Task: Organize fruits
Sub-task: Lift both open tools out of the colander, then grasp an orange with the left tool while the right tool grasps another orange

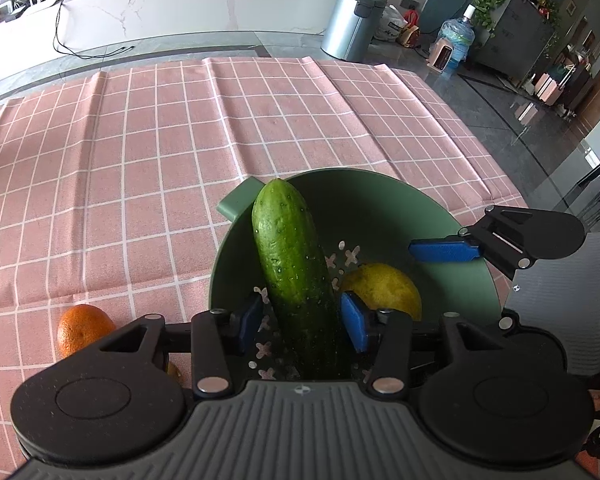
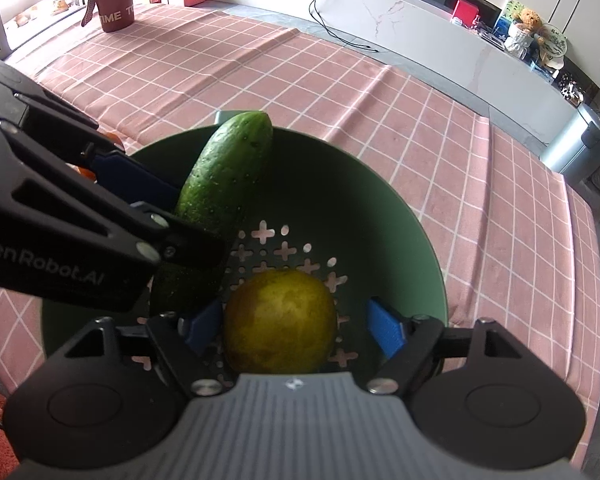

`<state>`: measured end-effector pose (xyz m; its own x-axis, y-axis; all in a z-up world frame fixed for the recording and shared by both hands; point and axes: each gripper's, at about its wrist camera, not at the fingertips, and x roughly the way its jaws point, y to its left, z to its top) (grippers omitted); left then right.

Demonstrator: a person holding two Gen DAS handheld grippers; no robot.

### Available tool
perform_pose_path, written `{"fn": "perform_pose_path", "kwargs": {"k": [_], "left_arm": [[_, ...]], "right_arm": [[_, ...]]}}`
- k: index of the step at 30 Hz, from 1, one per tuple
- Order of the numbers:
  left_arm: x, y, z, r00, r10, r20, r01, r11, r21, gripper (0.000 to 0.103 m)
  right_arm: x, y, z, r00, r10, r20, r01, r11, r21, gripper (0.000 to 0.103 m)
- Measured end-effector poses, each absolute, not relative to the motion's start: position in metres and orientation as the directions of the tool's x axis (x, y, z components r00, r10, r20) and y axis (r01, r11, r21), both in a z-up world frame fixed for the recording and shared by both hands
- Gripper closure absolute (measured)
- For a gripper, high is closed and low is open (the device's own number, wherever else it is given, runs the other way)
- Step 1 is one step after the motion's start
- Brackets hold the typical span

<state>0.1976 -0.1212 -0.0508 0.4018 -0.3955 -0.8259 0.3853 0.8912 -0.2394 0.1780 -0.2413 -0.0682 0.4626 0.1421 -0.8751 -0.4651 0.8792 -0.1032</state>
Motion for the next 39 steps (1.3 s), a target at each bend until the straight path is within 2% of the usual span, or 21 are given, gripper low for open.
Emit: {"fn": "perform_pose_path", "kwargs": {"k": [2,3,4,10,18,21,27,32,37,39], "left_arm": [[0.191,-0.118,-0.043,0.413,-0.403,-0.817,0.401,0.886,-0.235,0.049],[0.187,-0.117,-0.039,0.421,-0.401,-0.814,0.409,0.885,-0.224,0.049],[0.182,-0.116,-0.034,0.432,-0.397,-0.810,0.419,0.883,-0.210,0.049],[0.155,-0.097,-0.007,0.496,-0.367,-0.787,0.448,0.884,-0.130,0.049],[0.117,-0.048,0.025,0.572,-0.361,-0.737,0.463,0.883,-0.073,0.049],[0.104,-0.024,0.030,0.599,-0.352,-0.719,0.452,0.890,-0.058,0.049],[0.090,0.020,0.025,0.640,-0.312,-0.702,0.365,0.928,-0.080,0.049],[0.086,0.039,0.005,0.633,-0.297,-0.715,0.324,0.940,-0.104,0.049],[0.084,0.044,-0.019,0.626,-0.273,-0.731,0.320,0.944,-0.079,0.049],[0.085,0.045,-0.027,0.624,-0.260,-0.737,0.320,0.945,-0.063,0.049]], "right_arm": [[0.174,-0.238,-0.064,0.473,0.126,-0.872,-0.463,0.878,-0.124,0.025],[0.171,-0.237,-0.061,0.480,0.117,-0.869,-0.460,0.878,-0.136,0.018],[0.169,-0.236,-0.059,0.489,0.110,-0.865,-0.456,0.878,-0.146,0.016],[0.150,-0.227,-0.036,0.514,0.085,-0.854,-0.411,0.898,-0.158,0.016],[0.113,-0.204,-0.001,0.567,0.190,-0.802,-0.331,0.944,-0.010,0.015],[0.097,-0.190,0.006,0.602,0.229,-0.765,-0.304,0.951,0.046,0.008],[0.069,-0.156,0.004,0.658,0.278,-0.700,-0.269,0.955,0.126,0.008],[0.054,-0.133,-0.009,0.662,0.304,-0.685,-0.234,0.952,0.196,0.012],[0.048,-0.116,-0.027,0.673,0.280,-0.684,-0.194,0.960,0.201,0.024],[0.050,-0.113,-0.036,0.661,0.281,-0.696,-0.184,0.960,0.212,0.026]]}}
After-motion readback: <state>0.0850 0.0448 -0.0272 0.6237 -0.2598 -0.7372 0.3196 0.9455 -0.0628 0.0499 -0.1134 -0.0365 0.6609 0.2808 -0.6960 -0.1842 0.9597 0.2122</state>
